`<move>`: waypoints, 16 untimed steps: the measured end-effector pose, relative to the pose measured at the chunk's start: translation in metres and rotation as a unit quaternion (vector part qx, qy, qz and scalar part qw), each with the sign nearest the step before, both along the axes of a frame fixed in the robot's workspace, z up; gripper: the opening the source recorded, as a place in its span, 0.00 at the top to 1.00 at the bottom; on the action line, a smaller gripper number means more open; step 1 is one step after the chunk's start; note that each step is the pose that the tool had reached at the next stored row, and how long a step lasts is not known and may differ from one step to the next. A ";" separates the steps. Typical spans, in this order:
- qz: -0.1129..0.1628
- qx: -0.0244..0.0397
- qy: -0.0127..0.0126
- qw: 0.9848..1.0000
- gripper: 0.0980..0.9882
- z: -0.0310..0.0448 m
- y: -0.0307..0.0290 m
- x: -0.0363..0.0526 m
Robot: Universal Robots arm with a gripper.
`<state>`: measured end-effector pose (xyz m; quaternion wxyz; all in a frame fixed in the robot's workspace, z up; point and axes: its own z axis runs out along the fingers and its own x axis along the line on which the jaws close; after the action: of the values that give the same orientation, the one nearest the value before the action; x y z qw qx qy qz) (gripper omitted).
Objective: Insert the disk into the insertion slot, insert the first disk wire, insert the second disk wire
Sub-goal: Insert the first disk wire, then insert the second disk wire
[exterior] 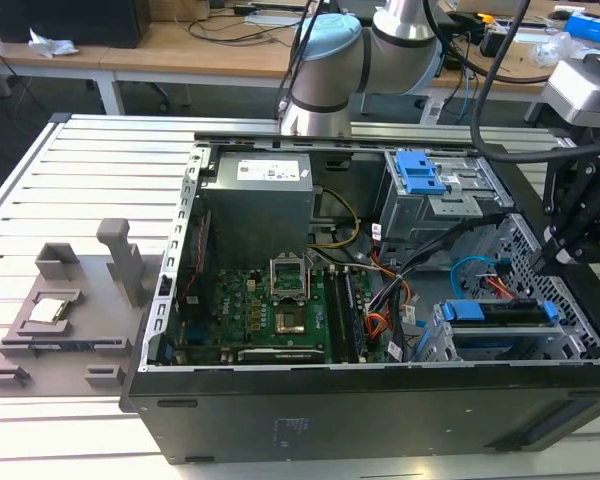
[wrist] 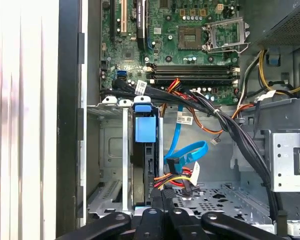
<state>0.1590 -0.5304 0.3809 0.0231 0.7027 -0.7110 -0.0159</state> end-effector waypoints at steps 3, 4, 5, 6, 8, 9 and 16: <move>0.000 0.000 0.000 1.000 0.99 0.0002 0.0000 0.0000; 0.000 0.000 0.000 1.000 0.99 0.0002 0.0000 0.0000; 0.000 0.000 0.000 1.000 0.99 0.0002 0.0000 0.0000; 0.000 0.000 0.000 1.000 0.99 0.0002 0.0000 0.0000; 0.000 0.000 0.000 1.000 0.99 0.0003 0.0000 0.0000; 0.000 0.000 0.000 1.000 0.99 0.0003 0.0000 0.0000; 0.000 0.000 0.000 1.000 0.77 0.0006 0.0000 0.0000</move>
<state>0.1590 -0.5304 0.3815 0.0232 0.7027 -0.7110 -0.0158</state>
